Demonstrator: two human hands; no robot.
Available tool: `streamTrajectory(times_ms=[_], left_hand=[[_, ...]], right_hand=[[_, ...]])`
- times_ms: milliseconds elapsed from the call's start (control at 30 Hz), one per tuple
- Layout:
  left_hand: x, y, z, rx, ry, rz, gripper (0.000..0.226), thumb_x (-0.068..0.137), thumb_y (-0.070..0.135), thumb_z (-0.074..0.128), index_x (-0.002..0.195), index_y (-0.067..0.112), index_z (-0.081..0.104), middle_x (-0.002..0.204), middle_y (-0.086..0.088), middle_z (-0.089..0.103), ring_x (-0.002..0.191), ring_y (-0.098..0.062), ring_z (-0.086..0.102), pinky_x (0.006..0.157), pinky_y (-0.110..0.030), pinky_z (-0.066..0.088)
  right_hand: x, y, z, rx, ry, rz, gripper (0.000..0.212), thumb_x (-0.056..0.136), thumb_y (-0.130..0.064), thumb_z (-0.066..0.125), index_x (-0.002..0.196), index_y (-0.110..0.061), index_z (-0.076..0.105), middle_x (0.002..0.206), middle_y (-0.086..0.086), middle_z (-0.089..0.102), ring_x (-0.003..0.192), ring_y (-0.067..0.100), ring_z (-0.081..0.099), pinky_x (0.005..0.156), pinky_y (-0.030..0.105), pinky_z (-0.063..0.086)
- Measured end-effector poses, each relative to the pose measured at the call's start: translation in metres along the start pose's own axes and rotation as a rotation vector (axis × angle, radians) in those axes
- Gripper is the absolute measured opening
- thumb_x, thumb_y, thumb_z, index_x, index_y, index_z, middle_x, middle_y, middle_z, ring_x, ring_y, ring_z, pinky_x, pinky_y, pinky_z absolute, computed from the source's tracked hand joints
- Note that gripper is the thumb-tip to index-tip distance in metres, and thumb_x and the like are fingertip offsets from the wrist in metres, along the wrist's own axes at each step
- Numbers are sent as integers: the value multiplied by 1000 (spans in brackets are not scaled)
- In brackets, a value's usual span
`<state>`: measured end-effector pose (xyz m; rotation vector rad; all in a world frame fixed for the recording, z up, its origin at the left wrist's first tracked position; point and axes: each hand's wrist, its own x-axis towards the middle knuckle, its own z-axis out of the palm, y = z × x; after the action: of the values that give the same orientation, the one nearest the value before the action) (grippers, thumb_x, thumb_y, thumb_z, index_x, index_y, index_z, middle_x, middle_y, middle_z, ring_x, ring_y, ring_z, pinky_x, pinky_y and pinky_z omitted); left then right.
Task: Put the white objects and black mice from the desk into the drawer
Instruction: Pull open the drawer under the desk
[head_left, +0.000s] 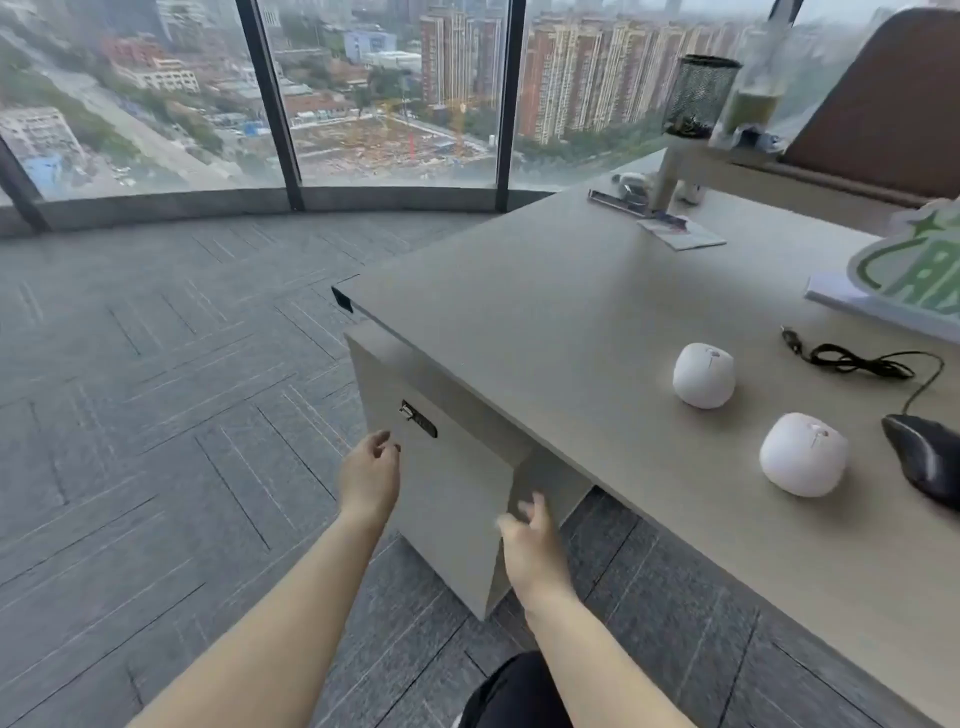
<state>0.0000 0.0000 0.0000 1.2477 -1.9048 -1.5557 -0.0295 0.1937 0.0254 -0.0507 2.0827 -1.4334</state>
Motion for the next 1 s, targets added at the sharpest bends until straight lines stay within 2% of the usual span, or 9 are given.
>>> streamTrajectory(times_ms=[100, 233, 300, 367, 467, 667, 800, 933, 1000], left_hand=[[30, 0, 13, -188, -22, -185, 21, 92, 15, 43, 103, 12, 61, 110, -13, 61, 95, -27, 60, 86, -41, 49], [65, 7, 35, -296, -25, -268, 17, 96, 20, 45, 99, 8, 56, 102, -12, 59, 92, -28, 60, 79, -42, 51], [80, 6, 44, -316, 20, -294, 20, 94, 20, 47, 85, 6, 58, 93, -15, 61, 85, -30, 60, 72, -42, 53], [90, 3, 50, -318, 57, -307, 24, 93, 18, 49, 73, 7, 56, 80, -14, 59, 83, -32, 60, 66, -42, 55], [97, -3, 55, -330, 52, -316, 21, 94, 19, 48, 94, 1, 60, 93, -14, 59, 90, -32, 59, 60, -42, 55], [93, -8, 46, -348, 29, -366, 26, 93, 19, 49, 112, 4, 56, 121, -16, 58, 110, -30, 58, 63, -44, 58], [73, -18, 20, -332, 47, -380, 25, 95, 17, 45, 114, 4, 55, 111, -12, 57, 105, -29, 57, 67, -46, 58], [49, -38, -25, -360, 78, -374, 27, 95, 17, 44, 114, 3, 56, 106, -11, 59, 108, -31, 59, 60, -43, 58], [36, -47, -47, -370, 102, -375, 30, 94, 18, 44, 118, 3, 54, 103, -11, 60, 110, -30, 60, 60, -42, 57]], right_hand=[[20, -2, 6, 50, 71, -32, 54, 87, -15, 49, 140, -18, 44, 138, -2, 54, 126, 23, 52, 107, 38, 40], [35, -2, 10, -5, 170, -30, 17, 87, -6, 47, 93, -15, 60, 74, -4, 59, 62, 16, 51, 61, 30, 38], [35, 0, 14, -48, 216, -53, 19, 84, -5, 47, 86, -11, 65, 66, -4, 60, 53, 16, 46, 49, 27, 33], [38, 5, 18, -58, 245, -86, 24, 83, -1, 47, 86, -10, 69, 68, -5, 66, 54, 13, 49, 42, 16, 33], [38, 6, 20, -46, 259, -95, 27, 85, 0, 48, 91, -11, 72, 81, -4, 76, 64, 9, 62, 46, 9, 40], [26, 12, 22, -75, 198, -79, 29, 88, -3, 48, 101, -12, 72, 97, -4, 77, 88, 18, 69, 64, 19, 48], [3, 19, 25, -79, 114, -84, 32, 93, -6, 48, 110, -18, 73, 104, -9, 74, 99, 12, 65, 67, 8, 43], [-26, 30, 37, -22, -46, -85, 38, 93, -1, 46, 119, -12, 71, 112, -2, 74, 108, 13, 66, 90, 20, 51], [-37, 37, 46, -17, -106, -69, 40, 91, 2, 43, 118, -10, 71, 111, 2, 74, 106, 14, 67, 87, 21, 53]])
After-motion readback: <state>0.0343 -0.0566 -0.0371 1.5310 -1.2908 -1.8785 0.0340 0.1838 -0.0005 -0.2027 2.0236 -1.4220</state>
